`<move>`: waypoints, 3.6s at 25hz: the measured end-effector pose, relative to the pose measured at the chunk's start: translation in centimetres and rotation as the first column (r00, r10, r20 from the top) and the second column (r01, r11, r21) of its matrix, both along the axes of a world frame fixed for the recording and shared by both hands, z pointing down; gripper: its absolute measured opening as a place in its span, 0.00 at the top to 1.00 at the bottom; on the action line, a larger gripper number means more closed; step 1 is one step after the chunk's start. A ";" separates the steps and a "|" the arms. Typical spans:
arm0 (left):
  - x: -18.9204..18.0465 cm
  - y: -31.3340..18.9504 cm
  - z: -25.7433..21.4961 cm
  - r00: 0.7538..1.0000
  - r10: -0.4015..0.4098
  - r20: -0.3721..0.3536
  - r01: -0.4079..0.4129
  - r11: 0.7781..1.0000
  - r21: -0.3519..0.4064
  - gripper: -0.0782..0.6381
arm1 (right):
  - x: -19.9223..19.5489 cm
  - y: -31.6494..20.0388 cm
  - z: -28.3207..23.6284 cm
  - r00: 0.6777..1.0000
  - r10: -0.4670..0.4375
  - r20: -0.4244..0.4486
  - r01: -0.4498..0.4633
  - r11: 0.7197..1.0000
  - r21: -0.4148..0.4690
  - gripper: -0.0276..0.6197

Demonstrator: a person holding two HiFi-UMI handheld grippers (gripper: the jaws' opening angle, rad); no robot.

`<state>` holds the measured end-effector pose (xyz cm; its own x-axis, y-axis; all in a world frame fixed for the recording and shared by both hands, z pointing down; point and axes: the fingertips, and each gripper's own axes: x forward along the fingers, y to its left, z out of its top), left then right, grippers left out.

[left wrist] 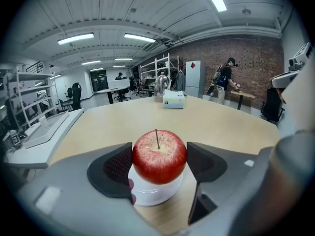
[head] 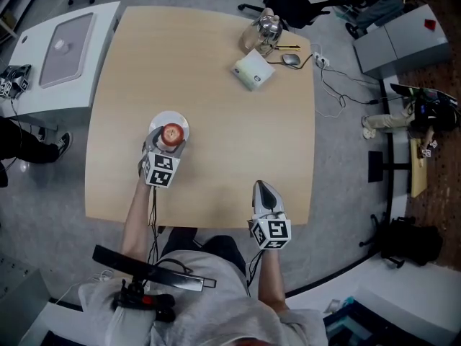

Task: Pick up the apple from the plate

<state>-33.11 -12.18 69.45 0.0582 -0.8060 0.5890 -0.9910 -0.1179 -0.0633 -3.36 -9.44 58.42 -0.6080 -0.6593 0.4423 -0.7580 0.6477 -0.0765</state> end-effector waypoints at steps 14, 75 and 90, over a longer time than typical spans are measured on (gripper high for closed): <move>4.6 1.0 -3.4 0.998 0.070 -0.010 -0.069 0.995 0.076 0.38 | 2.6 1.7 -0.6 0.998 0.056 0.028 -0.057 0.998 0.031 0.95; 41.7 -12.9 -4.5 0.905 0.424 -0.025 -0.422 0.903 0.078 0.38 | 32.2 -7.9 2.3 0.949 0.310 0.058 -0.308 0.951 -0.033 0.95; 46.6 -17.9 -0.2 0.876 0.481 -0.025 -0.481 0.876 0.027 0.38 | 36.0 -10.9 4.3 0.937 0.347 0.042 -0.344 0.936 -0.072 0.95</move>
<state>13.53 -30.09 69.29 0.4591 -0.6855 0.5651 -0.8138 -0.5796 -0.0419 32.65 -20.30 62.68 -0.3714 -0.8052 0.4623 -0.9279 0.3393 -0.1545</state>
